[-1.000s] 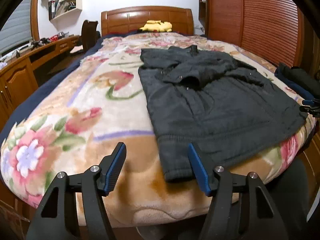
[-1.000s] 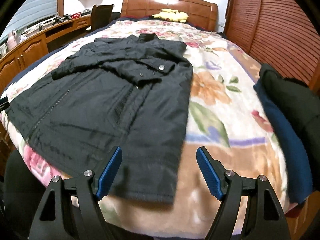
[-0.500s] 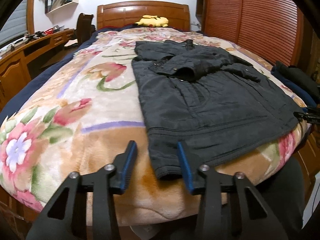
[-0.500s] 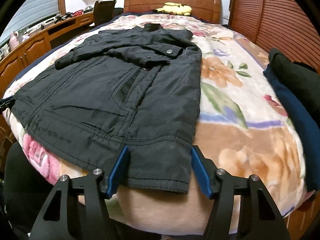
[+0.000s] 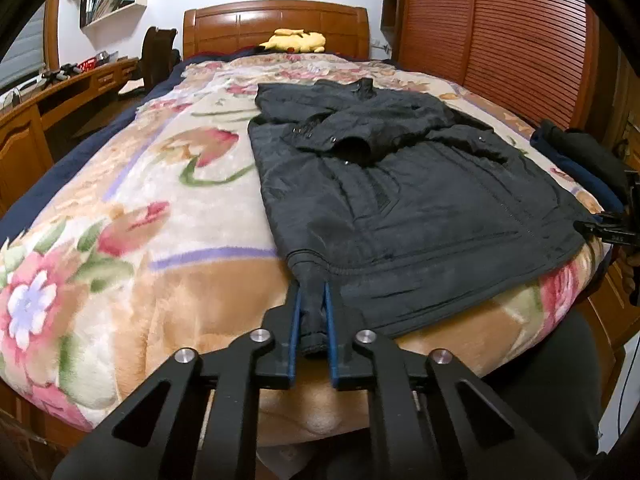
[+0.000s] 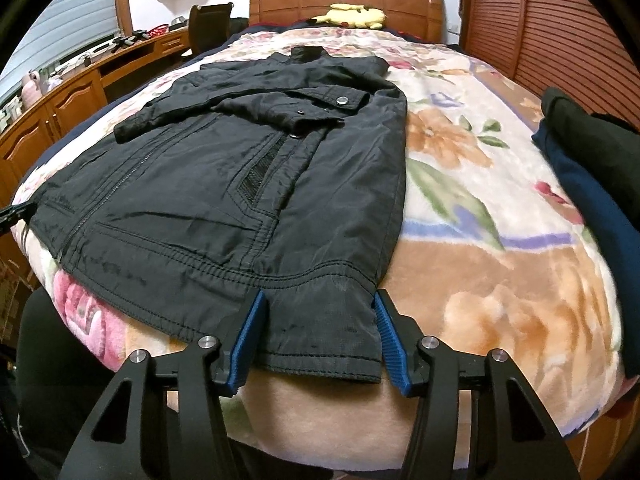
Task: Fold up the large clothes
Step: 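Close both grippers on the jacket hem, then lift the hem with both grippers and fold it over toward the collar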
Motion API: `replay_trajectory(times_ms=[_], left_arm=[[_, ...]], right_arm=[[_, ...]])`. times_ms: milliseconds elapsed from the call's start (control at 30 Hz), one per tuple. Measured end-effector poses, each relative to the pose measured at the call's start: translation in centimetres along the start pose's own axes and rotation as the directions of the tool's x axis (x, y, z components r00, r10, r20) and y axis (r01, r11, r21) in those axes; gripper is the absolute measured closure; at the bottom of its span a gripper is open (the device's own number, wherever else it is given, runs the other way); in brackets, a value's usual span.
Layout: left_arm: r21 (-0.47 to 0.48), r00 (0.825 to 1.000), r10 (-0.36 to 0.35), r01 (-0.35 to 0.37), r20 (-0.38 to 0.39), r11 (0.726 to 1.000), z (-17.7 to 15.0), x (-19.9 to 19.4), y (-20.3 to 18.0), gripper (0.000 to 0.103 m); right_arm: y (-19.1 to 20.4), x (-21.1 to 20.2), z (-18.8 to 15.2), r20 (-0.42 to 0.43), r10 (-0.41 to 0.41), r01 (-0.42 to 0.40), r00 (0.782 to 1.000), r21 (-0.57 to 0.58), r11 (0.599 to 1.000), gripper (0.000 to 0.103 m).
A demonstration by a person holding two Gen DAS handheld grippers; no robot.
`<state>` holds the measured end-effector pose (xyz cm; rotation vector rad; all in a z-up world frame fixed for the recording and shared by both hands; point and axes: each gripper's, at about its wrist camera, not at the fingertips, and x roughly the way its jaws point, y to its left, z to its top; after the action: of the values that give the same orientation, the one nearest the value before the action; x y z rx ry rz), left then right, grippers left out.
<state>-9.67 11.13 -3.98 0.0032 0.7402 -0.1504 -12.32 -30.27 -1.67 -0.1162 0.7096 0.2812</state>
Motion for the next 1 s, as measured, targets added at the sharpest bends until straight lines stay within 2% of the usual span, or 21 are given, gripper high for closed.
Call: replay_trajectory(times_ms=[33, 133, 233, 400, 600, 1000], left_arm=[[0.003, 1.0, 0.001, -0.001, 0.01, 1.0, 0.1, -0.3, -0.2, 0.095], [0.004, 0.997, 0.002, -0.003, 0.077, 1.0, 0.9, -2.1, -0.7, 0.097], [-0.007, 0.99, -0.016, 0.018, 0.143, 1.0, 2.1, -4.4, -1.1, 0.097], [0.001, 0.974, -0.032, 0.033, 0.225, 0.999, 4.1, -7.5, -1.6, 0.097], [0.015, 0.945, -0.044, 0.042, 0.323, 0.999, 6.8, -11.4, -1.7, 0.097], [0.05, 0.882, -0.011, -0.014, 0.47, 0.999, 10.3, -18.4, -1.7, 0.097]], right_arm=[[0.1, -0.2, 0.1, 0.009, 0.004, -0.004, 1.0, -0.005, 1.0, 0.067], [0.3, -1.1, 0.5, 0.04, 0.018, -0.018, 0.999, -0.006, 1.0, 0.082], [0.5, -2.6, 1.1, 0.102, 0.022, -0.021, 0.995, -0.007, 1.0, 0.088], [0.5, -6.0, 2.6, 0.219, 0.045, -0.047, 0.975, 0.004, 0.999, 0.09], [0.7, -10.3, 3.4, 0.314, 0.043, -0.044, 0.948, -0.005, 0.999, 0.091], [1.5, -19.6, 2.5, 0.473, 0.042, -0.017, 0.88, -0.058, 0.998, 0.093]])
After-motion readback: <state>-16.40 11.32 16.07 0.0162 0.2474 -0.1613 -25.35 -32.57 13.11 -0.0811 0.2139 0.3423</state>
